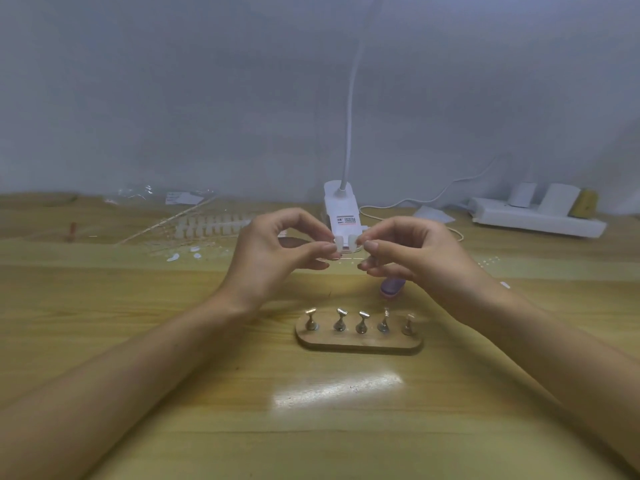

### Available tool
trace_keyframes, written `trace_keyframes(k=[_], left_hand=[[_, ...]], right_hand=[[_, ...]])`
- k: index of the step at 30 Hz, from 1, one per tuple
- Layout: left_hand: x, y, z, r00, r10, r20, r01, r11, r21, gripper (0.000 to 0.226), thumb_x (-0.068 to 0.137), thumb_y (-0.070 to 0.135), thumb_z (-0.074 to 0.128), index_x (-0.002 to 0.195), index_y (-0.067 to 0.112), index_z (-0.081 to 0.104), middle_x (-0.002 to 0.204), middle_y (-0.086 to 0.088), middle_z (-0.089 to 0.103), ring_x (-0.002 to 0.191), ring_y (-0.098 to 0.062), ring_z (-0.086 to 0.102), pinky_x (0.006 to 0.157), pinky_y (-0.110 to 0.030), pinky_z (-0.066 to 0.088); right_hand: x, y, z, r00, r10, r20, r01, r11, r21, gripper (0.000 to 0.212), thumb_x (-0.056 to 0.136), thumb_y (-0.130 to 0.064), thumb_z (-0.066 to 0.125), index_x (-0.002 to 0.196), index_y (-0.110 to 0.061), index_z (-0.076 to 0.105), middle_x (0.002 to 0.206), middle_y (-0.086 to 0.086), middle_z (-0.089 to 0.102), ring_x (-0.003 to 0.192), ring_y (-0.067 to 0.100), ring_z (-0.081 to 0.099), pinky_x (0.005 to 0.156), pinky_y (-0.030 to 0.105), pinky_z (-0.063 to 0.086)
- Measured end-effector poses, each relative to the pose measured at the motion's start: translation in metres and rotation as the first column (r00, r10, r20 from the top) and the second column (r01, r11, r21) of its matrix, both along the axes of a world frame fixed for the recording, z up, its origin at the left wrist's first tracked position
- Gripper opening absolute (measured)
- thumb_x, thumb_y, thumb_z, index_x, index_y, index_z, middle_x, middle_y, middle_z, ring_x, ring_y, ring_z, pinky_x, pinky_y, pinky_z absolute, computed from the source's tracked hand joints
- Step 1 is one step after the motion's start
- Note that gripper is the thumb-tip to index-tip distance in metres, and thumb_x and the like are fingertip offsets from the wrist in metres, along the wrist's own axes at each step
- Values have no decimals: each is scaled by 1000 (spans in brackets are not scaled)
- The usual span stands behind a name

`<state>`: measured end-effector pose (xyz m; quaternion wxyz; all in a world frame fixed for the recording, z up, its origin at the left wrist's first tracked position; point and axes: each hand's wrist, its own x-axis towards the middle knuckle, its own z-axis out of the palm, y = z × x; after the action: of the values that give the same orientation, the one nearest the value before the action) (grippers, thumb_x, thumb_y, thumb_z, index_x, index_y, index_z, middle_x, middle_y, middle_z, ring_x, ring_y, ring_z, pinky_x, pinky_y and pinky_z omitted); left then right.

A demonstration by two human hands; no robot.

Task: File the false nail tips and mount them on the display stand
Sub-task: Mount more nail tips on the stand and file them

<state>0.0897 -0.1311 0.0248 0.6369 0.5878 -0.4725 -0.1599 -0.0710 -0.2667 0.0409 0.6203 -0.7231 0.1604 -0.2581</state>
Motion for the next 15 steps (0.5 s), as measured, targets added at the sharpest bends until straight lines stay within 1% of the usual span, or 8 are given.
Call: trace_keyframes(k=[2, 4, 6, 7, 8, 10, 12, 15], left_hand=[[0, 0, -1, 998, 30, 49, -29, 999, -16, 15, 74, 9, 82, 81, 4, 69, 80, -3, 73, 75, -20, 75, 64, -25, 59], [3, 3, -1, 958, 99, 271, -74, 992, -98, 16, 75, 15, 82, 78, 8, 69, 78, 2, 69, 73, -13, 72, 62, -26, 57], [7, 5, 1, 771, 209, 601, -89, 971, -223, 14, 78, 20, 80, 76, 11, 70, 78, 8, 64, 73, -8, 65, 59, -28, 53], [8, 6, 2, 684, 243, 688, -72, 961, -268, 13, 79, 21, 79, 76, 11, 70, 79, 8, 63, 73, -7, 62, 57, -29, 51], [10, 7, 2, 655, 252, 713, -53, 956, -288, 13, 80, 20, 79, 76, 10, 71, 80, 6, 63, 72, -8, 61, 56, -29, 49], [9, 7, 2, 743, 217, 633, -51, 962, -270, 9, 80, 19, 79, 78, 12, 73, 80, 6, 66, 69, -10, 63, 56, -27, 49], [6, 5, 2, 908, 143, 395, -82, 983, -167, 6, 79, 21, 79, 81, 17, 74, 76, 9, 69, 62, -11, 65, 56, -22, 49], [6, 0, -3, 997, 70, -15, -70, 997, 38, 4, 82, 16, 76, 83, 19, 73, 71, 6, 71, 56, -7, 61, 52, -18, 49]], right_hand=[[2, 0, -2, 1000, 15, 14, -16, 999, 47, 5, 89, -5, 70, 92, -3, 73, 82, 8, 73, 74, 21, 74, 64, 19, 57], [3, 0, -3, 999, 43, 16, -44, 991, 122, 7, 84, -7, 72, 91, -4, 73, 82, 5, 74, 75, 20, 75, 64, 17, 56], [4, -2, -4, 996, 91, 3, -88, 960, 264, 16, 75, -12, 76, 89, -5, 75, 84, 4, 74, 77, 20, 75, 65, 16, 56], [4, -3, -4, 994, 111, 1, -104, 934, 342, 18, 70, -12, 77, 88, -6, 77, 86, 5, 75, 77, 20, 75, 64, 15, 56], [4, -3, -4, 992, 127, 2, -118, 912, 393, 19, 68, -12, 77, 86, -7, 78, 88, 6, 75, 78, 20, 75, 63, 15, 56], [3, -5, -6, 989, 147, 3, -139, 927, 349, 16, 71, -11, 78, 86, -9, 77, 90, 5, 75, 79, 20, 75, 64, 17, 58], [1, -6, -7, 995, 98, -6, -98, 994, 48, 8, 80, -8, 77, 88, -12, 74, 87, 4, 74, 80, 23, 76, 68, 28, 62], [-1, -5, -6, 996, 18, 89, 22, 906, -424, 18, 84, 0, 75, 87, -17, 71, 85, 3, 74, 78, 21, 76, 67, 46, 62]])
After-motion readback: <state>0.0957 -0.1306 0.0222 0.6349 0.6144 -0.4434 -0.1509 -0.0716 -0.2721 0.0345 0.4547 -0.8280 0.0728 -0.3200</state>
